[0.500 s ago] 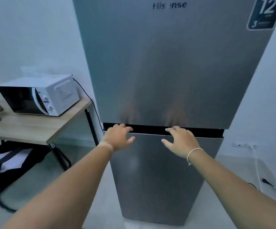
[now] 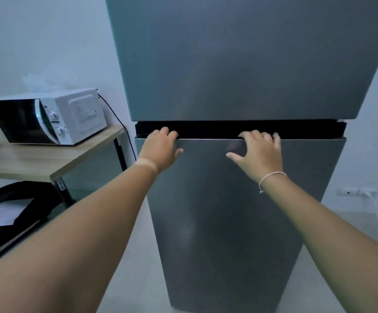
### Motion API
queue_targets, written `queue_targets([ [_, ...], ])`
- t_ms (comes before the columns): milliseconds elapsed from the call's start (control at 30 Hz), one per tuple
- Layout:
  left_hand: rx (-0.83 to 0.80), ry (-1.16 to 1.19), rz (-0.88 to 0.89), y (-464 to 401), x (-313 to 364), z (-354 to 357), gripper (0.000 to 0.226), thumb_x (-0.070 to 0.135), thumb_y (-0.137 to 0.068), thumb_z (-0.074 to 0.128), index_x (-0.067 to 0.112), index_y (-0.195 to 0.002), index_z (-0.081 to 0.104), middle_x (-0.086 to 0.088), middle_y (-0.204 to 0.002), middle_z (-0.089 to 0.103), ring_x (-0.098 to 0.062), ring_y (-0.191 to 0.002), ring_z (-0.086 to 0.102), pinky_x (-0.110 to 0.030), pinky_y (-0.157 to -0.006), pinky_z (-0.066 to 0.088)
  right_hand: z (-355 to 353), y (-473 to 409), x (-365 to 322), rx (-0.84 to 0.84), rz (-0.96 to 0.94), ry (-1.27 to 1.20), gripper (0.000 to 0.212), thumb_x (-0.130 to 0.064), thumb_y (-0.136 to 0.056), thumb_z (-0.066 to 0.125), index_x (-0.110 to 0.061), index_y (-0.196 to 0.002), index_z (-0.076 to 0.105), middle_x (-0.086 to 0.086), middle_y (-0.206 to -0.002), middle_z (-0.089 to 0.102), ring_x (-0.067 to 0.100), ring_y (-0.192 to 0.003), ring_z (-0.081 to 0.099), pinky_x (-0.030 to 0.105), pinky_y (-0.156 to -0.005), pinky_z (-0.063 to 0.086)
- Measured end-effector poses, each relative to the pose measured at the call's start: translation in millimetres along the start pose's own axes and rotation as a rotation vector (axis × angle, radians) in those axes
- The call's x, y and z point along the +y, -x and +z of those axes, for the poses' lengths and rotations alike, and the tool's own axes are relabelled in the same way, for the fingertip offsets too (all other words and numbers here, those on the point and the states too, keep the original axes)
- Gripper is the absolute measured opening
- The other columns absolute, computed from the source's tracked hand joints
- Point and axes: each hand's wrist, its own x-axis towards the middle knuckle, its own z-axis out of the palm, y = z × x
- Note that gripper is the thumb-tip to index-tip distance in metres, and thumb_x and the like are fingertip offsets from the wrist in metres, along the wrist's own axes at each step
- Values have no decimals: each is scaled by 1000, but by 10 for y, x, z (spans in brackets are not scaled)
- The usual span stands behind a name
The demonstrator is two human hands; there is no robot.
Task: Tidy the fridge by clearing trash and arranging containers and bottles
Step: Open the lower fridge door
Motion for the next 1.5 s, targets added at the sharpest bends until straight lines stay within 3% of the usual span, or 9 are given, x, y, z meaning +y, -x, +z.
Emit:
queue_targets([
  [400,-14,-135,46,365,71,-152,42,12,-90,51,7,-131,42,-16,-124,49,-33,-114,49,-38,-92,42,-42,224,-126,-65,58,189,76,-44,-76,69,-18,-138,33,5,-139,42,27,-136,29,47,-117,20],
  [567,-5,-235,83,848,238,-411,41,1,-88,44,5,-129,40,-15,-126,48,-32,-115,48,-35,-84,44,-262,513,-114,-160,104,47,86,-37,-77,72,-17,-145,22,0,-153,25,24,-148,3,46,-109,36],
  [667,16,-297,152,1145,316,-527,42,0,-87,45,5,-128,41,-13,-124,51,-30,-112,51,-32,-74,40,-444,736,-166,-243,136,-3,96,-42,-76,72,-21,-149,13,-5,-159,9,26,-149,2,46,-111,35],
  [800,81,-382,345,1499,366,-763,51,5,-89,40,8,-140,34,-9,-125,56,-29,-114,52,-33,-93,40,-702,1147,-188,-261,166,-107,100,-49,-76,68,-27,-151,5,-12,-161,-2,25,-149,8,45,-108,39],
  [900,135,-387,458,1756,376,-904,58,11,-90,36,17,-147,28,0,-123,60,-27,-121,47,-38,-114,22,-828,1495,-209,-271,142,-207,99,-48,-77,67,-30,-151,3,-12,-161,1,21,-149,10,44,-106,39],
  [1033,279,-156,497,2040,362,-1097,50,31,-89,27,23,-131,54,0,-122,63,-28,-113,52,-38,-105,33,-934,1921,-281,-316,152,-320,102,-51,-77,66,-30,-151,0,-12,-161,2,16,-148,16,43,-105,39],
  [1133,188,218,361,2249,382,-1183,45,32,-93,40,21,-135,50,-3,-131,56,-27,-119,50,-40,-99,44,-1003,2221,-343,-315,194,-445,102,-53,-77,65,-28,-152,0,-13,-161,1,15,-148,15,41,-106,37],
  [1267,125,441,281,2549,615,-1257,45,29,-94,44,16,-137,48,-4,-138,53,-27,-128,46,-34,-108,36,-1099,2573,-380,-312,177,-572,98,-51,-81,62,-22,-152,1,-8,-161,6,14,-148,16,35,-119,20],
  [1500,87,888,218,3002,1058,-1451,37,21,-96,42,13,-128,58,-2,-127,63,-16,-115,56,-27,-99,39,-1597,2878,-247,-140,196,-727,63,-38,-91,52,-27,-148,27,-4,-151,39,19,-135,42,31,-108,34],
])
